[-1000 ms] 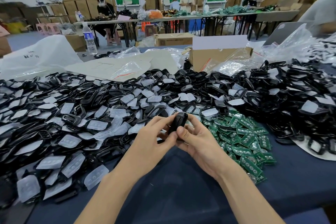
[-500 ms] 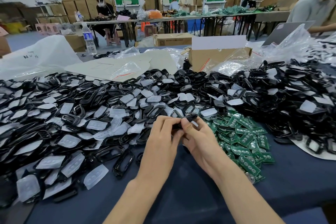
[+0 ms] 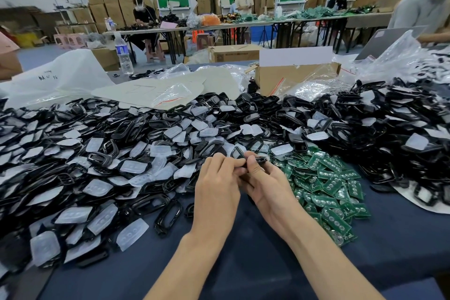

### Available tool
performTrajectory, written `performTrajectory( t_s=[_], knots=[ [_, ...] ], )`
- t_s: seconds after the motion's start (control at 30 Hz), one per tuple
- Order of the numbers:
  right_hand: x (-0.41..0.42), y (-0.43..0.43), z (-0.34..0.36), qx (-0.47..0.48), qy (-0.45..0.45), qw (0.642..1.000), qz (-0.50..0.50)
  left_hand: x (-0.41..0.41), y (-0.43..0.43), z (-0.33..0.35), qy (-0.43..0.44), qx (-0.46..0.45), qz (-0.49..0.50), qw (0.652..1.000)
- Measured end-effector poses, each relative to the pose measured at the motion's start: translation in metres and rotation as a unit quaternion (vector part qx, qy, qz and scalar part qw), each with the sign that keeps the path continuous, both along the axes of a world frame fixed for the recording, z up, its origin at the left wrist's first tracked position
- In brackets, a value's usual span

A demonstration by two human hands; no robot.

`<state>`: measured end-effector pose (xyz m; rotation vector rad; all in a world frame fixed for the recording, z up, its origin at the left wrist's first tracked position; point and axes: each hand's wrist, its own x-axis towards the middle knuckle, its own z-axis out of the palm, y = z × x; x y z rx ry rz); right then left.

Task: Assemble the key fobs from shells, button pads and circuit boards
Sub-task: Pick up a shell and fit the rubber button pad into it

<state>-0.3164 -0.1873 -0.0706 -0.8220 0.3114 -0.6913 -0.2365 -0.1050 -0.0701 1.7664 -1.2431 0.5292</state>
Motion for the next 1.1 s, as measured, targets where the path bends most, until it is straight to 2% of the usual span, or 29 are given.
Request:
performTrajectory(
  t_s=[0.1, 0.3, 0.43, 0.5, 0.6, 0.7, 0.8, 0.83, 0.9, 0.97, 1.1],
  knots=[
    [-0.002, -0.001, 0.003, 0.02, -0.01, 1.0, 0.008, 0.004, 0.003, -0.002, 0.065, 0.005, -0.048, 0.997],
    [-0.008, -0.003, 0.007, 0.027, -0.024, 0.999, 0.017, 0.009, 0.006, -0.004, 0.16, 0.009, -0.063, 0.985],
    [-0.009, -0.007, 0.006, -0.022, -0.011, 1.0, 0.004, 0.007, 0.01, 0.003, 0.361, -0.021, -0.163, 0.918],
    [-0.009, -0.008, 0.004, -0.044, 0.0, 0.999, -0.002, 0.007, 0.011, 0.007, 0.401, -0.022, -0.168, 0.9],
    [-0.01, -0.004, 0.002, -0.119, 0.04, 0.992, -0.002, 0.011, 0.011, 0.012, 0.364, 0.002, -0.155, 0.918],
    [-0.012, -0.001, 0.002, -0.251, 0.126, 0.96, -0.019, 0.014, 0.011, 0.014, 0.286, 0.044, -0.152, 0.945],
    [-0.011, 0.001, 0.0, -0.277, 0.133, 0.951, -0.026, 0.014, 0.011, 0.015, 0.224, 0.044, -0.147, 0.963],
    [-0.01, 0.002, 0.001, -0.254, 0.113, 0.96, -0.027, 0.014, 0.011, 0.015, 0.218, 0.03, -0.141, 0.965],
    [-0.008, 0.004, 0.004, -0.133, 0.038, 0.99, -0.008, 0.013, 0.009, 0.017, 0.229, -0.005, -0.131, 0.965],
    [-0.007, 0.006, 0.008, -0.026, -0.02, 0.999, 0.013, 0.011, 0.008, 0.018, 0.236, -0.026, -0.128, 0.963],
    [-0.003, 0.016, 0.013, 0.036, -0.039, 0.998, 0.022, 0.003, 0.004, 0.018, 0.222, -0.055, -0.135, 0.964]
  ],
)
